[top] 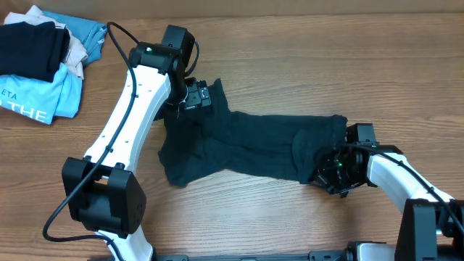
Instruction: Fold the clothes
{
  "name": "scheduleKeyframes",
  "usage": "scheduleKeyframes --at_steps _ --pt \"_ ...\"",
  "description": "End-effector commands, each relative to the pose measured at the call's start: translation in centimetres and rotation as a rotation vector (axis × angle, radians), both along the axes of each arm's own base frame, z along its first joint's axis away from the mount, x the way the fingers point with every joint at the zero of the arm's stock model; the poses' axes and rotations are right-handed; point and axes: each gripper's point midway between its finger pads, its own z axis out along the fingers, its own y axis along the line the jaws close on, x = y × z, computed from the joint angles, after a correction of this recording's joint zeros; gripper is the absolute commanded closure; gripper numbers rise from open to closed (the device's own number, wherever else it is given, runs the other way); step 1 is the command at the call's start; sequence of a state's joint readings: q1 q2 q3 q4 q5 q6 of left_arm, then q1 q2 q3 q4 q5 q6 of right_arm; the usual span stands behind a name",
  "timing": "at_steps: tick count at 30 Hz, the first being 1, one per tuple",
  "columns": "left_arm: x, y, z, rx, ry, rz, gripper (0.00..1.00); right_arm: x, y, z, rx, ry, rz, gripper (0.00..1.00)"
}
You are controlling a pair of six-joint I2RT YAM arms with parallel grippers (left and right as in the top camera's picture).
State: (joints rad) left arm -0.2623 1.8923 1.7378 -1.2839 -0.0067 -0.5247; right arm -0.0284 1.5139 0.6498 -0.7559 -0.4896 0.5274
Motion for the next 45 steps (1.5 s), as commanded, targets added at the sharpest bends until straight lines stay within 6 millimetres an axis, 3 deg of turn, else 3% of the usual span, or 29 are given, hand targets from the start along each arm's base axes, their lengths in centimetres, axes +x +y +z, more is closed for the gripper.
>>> scheduleKeyframes --at_steps 1,3,5,6,7,8,9,11,13,15,17,18,22,26,30,32,34,36,37,40,43,45 --pt "-0.4 -0.3 0.5 -0.011 -0.002 0.013 0.0 0.2 0.8 1.5 0.052 -0.04 -0.001 0.96" --pt "-0.4 -0.3 0.5 -0.011 -0.003 0.013 0.0 1.1 0.3 3.2 0.017 -0.099 0.002 0.96" --pt "-0.4 -0.3 0.5 -0.011 -0.002 0.013 0.0 3.1 -1.4 7.0 -0.091 -0.214 0.031 0.82" --pt "-0.4 -0.3 0.5 -0.011 -0.002 0.013 0.0 3.9 -2.3 8.1 -0.153 -0.244 0.033 0.56" --pt "-0.4 -0.3 0.5 -0.011 -0.002 0.013 0.0 4.7 -3.0 9.1 -0.195 -0.275 0.041 0.21" --pt "-0.4 -0.3 0.5 -0.011 -0.002 0.013 0.0 6.0 -3.6 10.4 -0.238 -0.33 0.061 0.07" --pt "-0.4 -0.3 0.5 -0.011 -0.002 0.013 0.0 7.3 -4.2 11.5 -0.273 -0.384 0.059 0.04" --pt "-0.4 -0.3 0.4 -0.011 -0.001 0.013 0.0 8.8 -5.5 11.7 -0.325 -0.426 0.027 0.08" --pt "-0.5 -0.2 0.4 -0.009 0.004 0.013 0.0 9.6 -7.3 10.4 -0.363 -0.397 -0.013 0.18" --pt "-0.5 -0.3 0.4 -0.01 0.001 0.013 0.0 10.6 -6.5 8.5 -0.289 -0.365 -0.006 0.23" --pt "-0.4 -0.3 0.4 -0.011 0.0 0.013 0.0 11.5 -4.8 7.0 -0.183 -0.357 0.024 0.44" --pt "-0.5 -0.3 0.4 -0.01 0.0 0.013 0.0 11.9 -4.4 6.5 -0.156 -0.356 0.027 0.49" --pt "-0.5 -0.3 0.4 -0.01 0.0 0.013 0.0 13.0 -4.3 3.6 -0.133 -0.309 -0.005 0.57" --pt "-0.3 -0.3 0.5 -0.011 -0.005 0.013 0.0 13.8 -2.0 1.4 -0.023 -0.293 0.031 0.63" --pt "-0.3 -0.3 0.5 -0.011 -0.005 0.013 0.0 14.0 -0.8 1.4 -0.023 -0.323 0.086 0.67" --pt "-0.3 -0.3 0.5 -0.011 -0.004 0.013 0.0 14.2 -1.4 2.9 -0.03 -0.33 0.07 0.64" --pt "-0.3 -0.3 0.5 -0.01 -0.004 0.013 0.0 14.6 -2.5 5.2 -0.04 -0.345 0.043 0.53" --pt "-0.3 -0.2 0.5 -0.008 -0.005 0.014 0.0 15.0 -4.0 8.8 -0.083 -0.394 0.057 0.14" --pt "-0.3 -0.2 0.5 -0.008 -0.005 0.013 0.0 15.0 -5.0 10.1 -0.128 -0.401 0.063 0.0" --pt "-0.3 -0.2 0.5 -0.008 -0.005 0.014 0.0 13.3 -8.2 10.8 -0.218 -0.338 0.088 0.0" --pt "-0.3 -0.3 0.5 -0.009 -0.008 0.014 0.0 10.2 -9.4 8.5 -0.196 -0.226 0.132 0.0" --pt "-0.2 -0.3 0.5 -0.009 -0.009 0.014 0.0 9.4 -9.5 7.3 -0.185 -0.201 0.122 0.0"
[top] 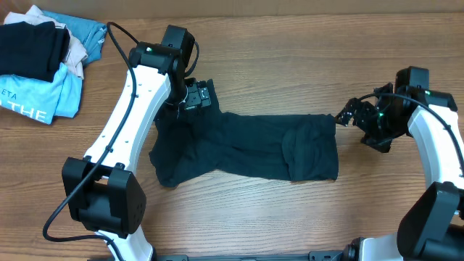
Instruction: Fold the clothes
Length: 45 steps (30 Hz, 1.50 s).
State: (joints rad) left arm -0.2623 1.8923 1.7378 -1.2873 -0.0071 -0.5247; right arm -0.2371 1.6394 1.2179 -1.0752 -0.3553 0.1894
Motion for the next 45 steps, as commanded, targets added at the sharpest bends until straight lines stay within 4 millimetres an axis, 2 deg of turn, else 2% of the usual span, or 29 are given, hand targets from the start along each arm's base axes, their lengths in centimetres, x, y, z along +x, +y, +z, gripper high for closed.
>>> scheduleKeyframes --at_steps 1,3,7,9,13,15,18,19,20,21,24,26,29,31,35,37,38,41,45 --pt "-0.2 -0.3 0.5 -0.011 -0.012 0.014 0.0 -1.8 -0.2 -3.1 0.007 0.054 0.03 0.0" --pt "-0.2 -0.3 0.5 -0.011 -0.012 0.014 0.0 -2.6 1.0 -4.3 0.068 0.065 0.036 0.0" --pt "-0.2 -0.3 0.5 -0.011 -0.011 0.014 0.0 -3.6 2.1 -5.9 0.121 0.065 0.039 0.0" --pt "-0.2 -0.3 0.5 -0.011 -0.011 0.014 0.0 -4.6 2.8 -7.4 0.147 0.074 0.038 0.0" --pt "-0.2 -0.3 0.5 -0.011 -0.01 0.014 0.0 -4.8 4.2 -8.1 0.219 0.035 0.048 0.01" --pt "-0.3 -0.3 0.5 -0.01 -0.007 0.014 0.0 -4.8 5.0 -8.5 0.233 0.025 0.056 0.04" --pt "-0.3 -0.3 0.5 -0.01 -0.008 0.014 0.0 -4.7 6.4 -8.6 0.229 0.02 0.1 0.14" --pt "-0.3 -0.3 0.5 -0.01 -0.007 0.014 0.0 -4.6 6.9 -8.6 0.229 0.019 0.109 0.18" --pt "-0.3 -0.3 0.5 -0.01 -0.006 0.014 0.0 -4.5 7.2 -8.7 0.226 0.013 0.123 0.31" --pt "-0.4 -0.3 0.4 -0.009 -0.003 0.014 0.0 -4.4 7.0 -8.8 0.211 0.018 0.109 0.54" --pt "-0.4 -0.2 0.4 -0.007 0.0 0.014 0.0 -4.3 5.8 -9.5 0.141 0.046 0.047 0.83" --pt "-0.4 -0.2 0.4 -0.007 0.0 0.014 0.0 -3.7 5.2 -9.3 0.139 0.026 0.031 0.96" --pt "-0.4 -0.2 0.4 -0.007 0.0 0.014 0.0 -2.6 3.9 -8.6 0.134 0.002 -0.011 0.96" --pt "-0.4 -0.2 0.4 -0.007 0.0 0.014 0.0 -2.1 1.4 -7.8 0.105 0.023 -0.098 0.96" --pt "-0.3 -0.3 0.5 -0.009 -0.007 0.014 0.0 -2.6 -5.4 -5.4 -0.191 0.133 -0.22 0.96" --pt "-0.2 -0.3 0.5 -0.01 -0.011 0.014 0.0 -2.7 -7.5 -3.6 -0.303 0.159 -0.267 0.96" --pt "-0.2 -0.3 0.5 -0.011 -0.012 0.014 0.0 -2.7 -7.8 -2.6 -0.328 0.162 -0.28 0.96" --pt "0.3 -0.4 0.5 -0.017 -0.029 0.014 0.0 -2.3 -6.4 -0.9 -0.353 0.126 -0.254 0.96" --pt "0.5 -0.6 0.6 -0.022 -0.04 0.014 0.0 -1.7 -1.4 -0.4 -0.453 0.095 -0.111 0.96"
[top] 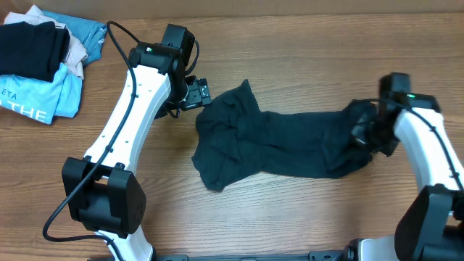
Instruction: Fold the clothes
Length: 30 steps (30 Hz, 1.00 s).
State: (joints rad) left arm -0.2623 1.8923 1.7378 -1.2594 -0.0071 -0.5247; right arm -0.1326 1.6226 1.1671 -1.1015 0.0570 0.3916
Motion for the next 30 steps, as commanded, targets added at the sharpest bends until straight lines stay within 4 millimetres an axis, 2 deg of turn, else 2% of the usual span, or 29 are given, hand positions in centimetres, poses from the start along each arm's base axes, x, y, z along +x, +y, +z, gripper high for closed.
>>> scheduleKeyframes --at_steps 1,5,10,11,12,13,14,15,18,19,22,24,26,27,29,30 --pt "-0.2 -0.4 0.5 -0.015 -0.012 0.013 0.0 1.3 2.8 1.8 -0.121 -0.058 0.069 0.96" --pt "-0.2 -0.4 0.5 -0.014 -0.009 0.013 0.0 0.9 9.5 1.8 -0.109 -0.073 0.234 0.96" --pt "-0.3 -0.3 0.5 -0.014 -0.008 0.013 0.0 -0.6 16.0 0.7 -0.013 -0.084 0.409 0.92" --pt "-0.3 -0.3 0.5 -0.013 -0.006 0.013 0.0 -0.8 16.4 0.4 -0.006 -0.083 0.421 0.89" --pt "-0.4 -0.3 0.5 -0.012 -0.004 0.013 0.0 -1.0 16.4 0.1 -0.008 -0.077 0.426 0.77" --pt "-0.4 -0.3 0.4 -0.012 -0.001 0.013 0.0 -1.3 16.3 -0.1 -0.01 -0.068 0.426 0.58" --pt "-0.4 -0.3 0.4 -0.012 -0.001 0.013 0.0 -1.3 16.3 -0.1 -0.012 -0.064 0.431 0.45" --pt "-0.4 -0.3 0.4 -0.012 -0.001 0.013 0.0 -1.4 16.1 -0.1 -0.022 -0.059 0.433 0.39" --pt "-0.4 -0.3 0.4 -0.012 -0.001 0.013 0.0 -1.1 16.2 0.8 -0.023 -0.066 0.423 0.36" --pt "-0.4 -0.3 0.4 -0.012 -0.001 0.013 0.0 -0.5 16.5 2.7 -0.015 -0.085 0.4 0.36" --pt "-0.5 -0.3 0.4 -0.011 0.001 0.013 0.0 1.4 17.5 7.2 0.037 -0.158 0.362 0.38" --pt "-0.6 -0.3 0.4 -0.009 0.005 0.013 0.0 3.0 17.6 9.2 0.103 -0.214 0.307 0.43" --pt "-0.6 -0.2 0.4 -0.009 0.006 0.013 0.0 3.7 17.0 9.5 0.165 -0.224 0.265 0.43" --pt "-0.6 -0.2 0.4 -0.009 0.006 0.012 0.0 3.8 16.1 9.2 0.168 -0.214 0.237 0.49" --pt "-0.6 -0.3 0.4 -0.009 0.005 0.013 0.0 3.4 14.3 7.6 0.155 -0.171 0.187 0.8" --pt "-0.6 -0.3 0.4 -0.009 0.005 0.013 0.0 3.0 13.6 6.3 0.151 -0.147 0.168 0.91"
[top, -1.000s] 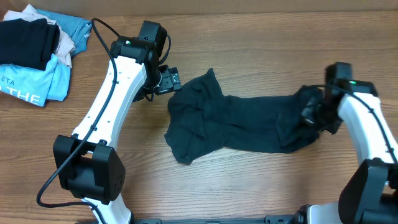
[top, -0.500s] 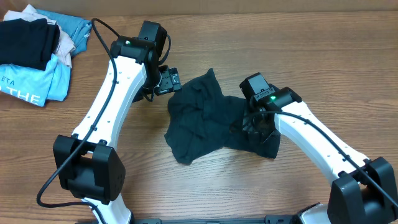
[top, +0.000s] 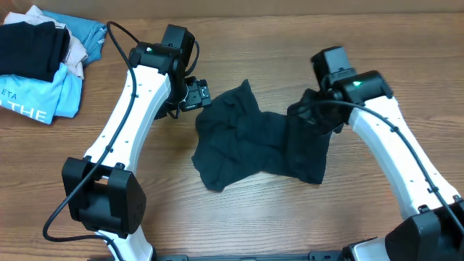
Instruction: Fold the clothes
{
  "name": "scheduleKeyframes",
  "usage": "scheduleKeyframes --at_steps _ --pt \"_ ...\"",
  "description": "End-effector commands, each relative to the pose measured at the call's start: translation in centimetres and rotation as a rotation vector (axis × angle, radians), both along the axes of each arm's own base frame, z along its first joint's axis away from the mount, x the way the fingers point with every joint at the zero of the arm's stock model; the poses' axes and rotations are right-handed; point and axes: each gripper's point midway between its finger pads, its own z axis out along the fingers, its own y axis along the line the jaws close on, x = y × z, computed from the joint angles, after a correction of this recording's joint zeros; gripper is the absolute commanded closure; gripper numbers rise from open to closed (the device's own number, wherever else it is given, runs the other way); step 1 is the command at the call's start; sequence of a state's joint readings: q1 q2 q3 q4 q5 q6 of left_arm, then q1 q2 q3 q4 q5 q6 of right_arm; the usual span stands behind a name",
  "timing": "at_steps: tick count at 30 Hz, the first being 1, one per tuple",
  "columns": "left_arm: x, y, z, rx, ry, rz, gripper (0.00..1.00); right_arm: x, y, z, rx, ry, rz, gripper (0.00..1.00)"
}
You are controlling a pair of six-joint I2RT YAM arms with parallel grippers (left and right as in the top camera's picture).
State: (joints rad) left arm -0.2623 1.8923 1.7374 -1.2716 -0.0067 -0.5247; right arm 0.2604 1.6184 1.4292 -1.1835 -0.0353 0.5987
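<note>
A black garment lies crumpled on the wooden table in the overhead view. Its right end is lifted and doubled back toward the left. My right gripper is shut on that raised end, above the garment's right part; the fingers are mostly buried in cloth. My left gripper sits just left of the garment's upper-left corner, apart from the cloth, and looks open with nothing in it.
A pile of clothes, black, light blue and beige, lies at the far left corner. The left arm stretches from the front edge up to the garment. The right arm crosses the right side.
My right gripper has moved left and up with the garment's right end, folding it over the middle. The garment now spans less width. The left gripper stays put.
First the garment lay stretched, left gripper on its upper-left corner, right gripper at its lower-right end. Then the right gripper was off the cloth at the upper right. Later the garment sat farther right, free of the left gripper, right gripper on its end, now folded leftward.
</note>
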Motion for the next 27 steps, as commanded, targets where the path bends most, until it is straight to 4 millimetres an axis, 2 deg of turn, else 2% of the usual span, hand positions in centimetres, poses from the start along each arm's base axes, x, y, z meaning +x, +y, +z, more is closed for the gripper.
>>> scheduleKeyframes --at_steps 1,3,6,10,13,16,18,19,21,22,23,24,27 --pt "-0.3 -0.3 0.5 -0.012 -0.007 0.013 0.0 -1.0 -0.8 -2.5 0.018 0.038 -0.03 0.96" --pt "-0.3 -0.3 0.5 -0.012 -0.007 0.013 0.0 -1.7 0.7 -4.9 0.099 0.06 -0.006 0.96" --pt "-0.3 -0.3 0.5 -0.012 -0.006 0.013 0.0 -4.7 2.8 -9.1 0.212 0.156 0.034 0.96" --pt "-0.3 -0.3 0.5 -0.012 -0.006 0.013 0.0 -9.5 1.9 -13.0 0.185 0.309 0.024 0.93" --pt "-0.5 -0.3 0.4 -0.01 0.001 0.013 0.0 -11.2 1.3 -14.1 0.17 0.356 0.014 0.96" --pt "-0.7 -0.2 0.4 -0.007 0.01 0.013 0.0 -11.1 1.0 -13.8 0.154 0.357 0.01 0.96" --pt "-0.7 -0.2 0.4 -0.007 0.012 0.013 0.0 -10.7 -0.9 -12.4 0.066 0.358 -0.02 0.96" --pt "-0.7 -0.2 0.4 -0.007 0.011 0.013 0.0 -10.1 -1.8 -11.0 0.028 0.348 -0.035 0.96" --pt "-0.6 -0.2 0.4 -0.008 0.008 0.013 0.0 -7.0 -2.2 -7.1 0.026 0.243 -0.055 0.96" --pt "-0.6 -0.2 0.4 -0.009 0.006 0.013 0.0 -5.7 -2.1 -6.0 0.034 0.195 -0.044 0.95" --pt "-0.5 -0.3 0.4 -0.009 0.003 0.013 0.0 -4.0 -1.8 -4.7 0.047 0.127 -0.007 0.86" --pt "-0.5 -0.3 0.4 -0.01 0.002 0.013 0.0 -2.3 -1.1 -3.9 0.077 0.057 0.004 0.77" --pt "-0.4 -0.3 0.5 -0.011 -0.003 0.013 0.0 0.2 0.4 -3.7 0.159 -0.039 0.026 0.66"
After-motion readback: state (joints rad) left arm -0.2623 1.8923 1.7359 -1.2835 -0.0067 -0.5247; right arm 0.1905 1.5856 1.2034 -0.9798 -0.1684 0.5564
